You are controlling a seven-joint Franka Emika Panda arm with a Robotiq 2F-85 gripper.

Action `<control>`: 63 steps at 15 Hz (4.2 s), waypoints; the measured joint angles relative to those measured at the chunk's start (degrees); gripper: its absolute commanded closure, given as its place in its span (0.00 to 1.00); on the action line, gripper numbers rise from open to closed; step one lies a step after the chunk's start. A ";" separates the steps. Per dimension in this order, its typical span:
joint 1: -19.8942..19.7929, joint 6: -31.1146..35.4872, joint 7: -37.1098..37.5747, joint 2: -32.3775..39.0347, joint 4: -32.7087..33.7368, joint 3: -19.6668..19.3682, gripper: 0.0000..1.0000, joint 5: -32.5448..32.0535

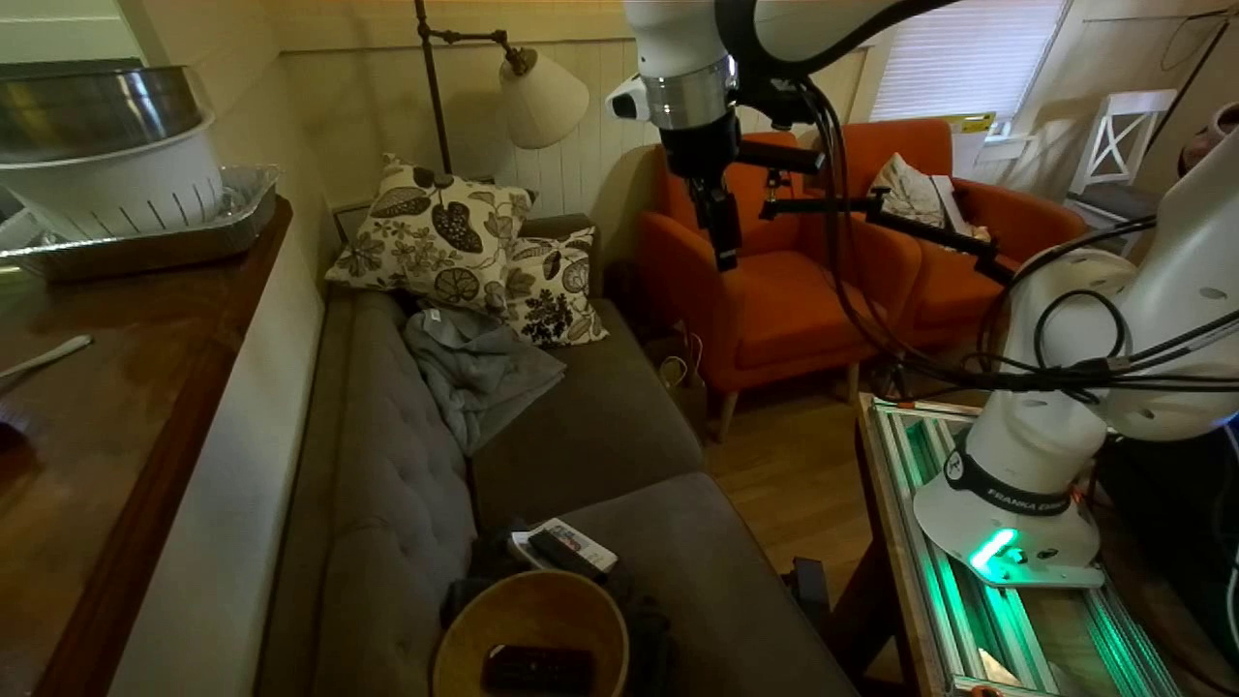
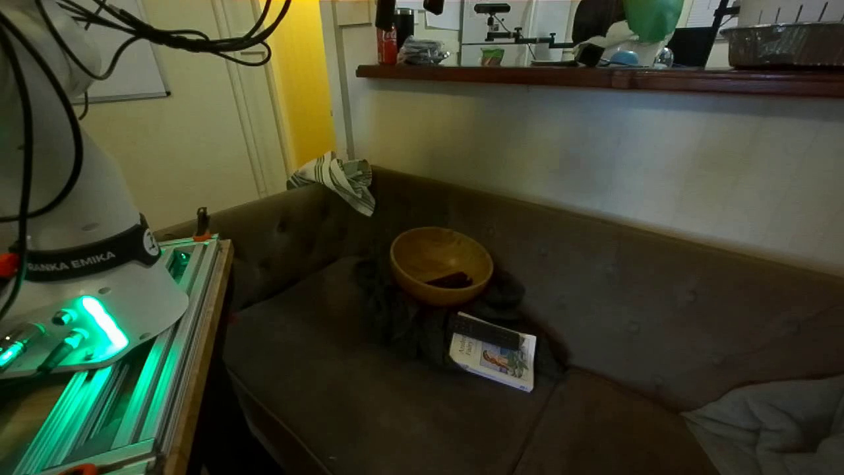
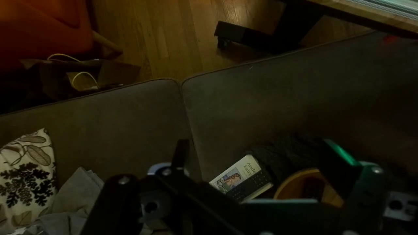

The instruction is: Place the black remote control on the book in the wooden bowl.

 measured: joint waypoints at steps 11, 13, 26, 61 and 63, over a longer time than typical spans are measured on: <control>-0.68 0.10 6.11 2.89 1.96 -1.62 0.00 2.42; -1.50 0.97 8.91 7.50 4.69 -3.01 0.00 5.15; -3.97 6.04 33.50 43.10 29.08 -5.06 0.00 21.19; 0.82 28.17 64.49 86.63 52.52 -4.14 0.00 31.30; 1.68 30.12 65.92 90.23 54.32 -4.28 0.00 30.98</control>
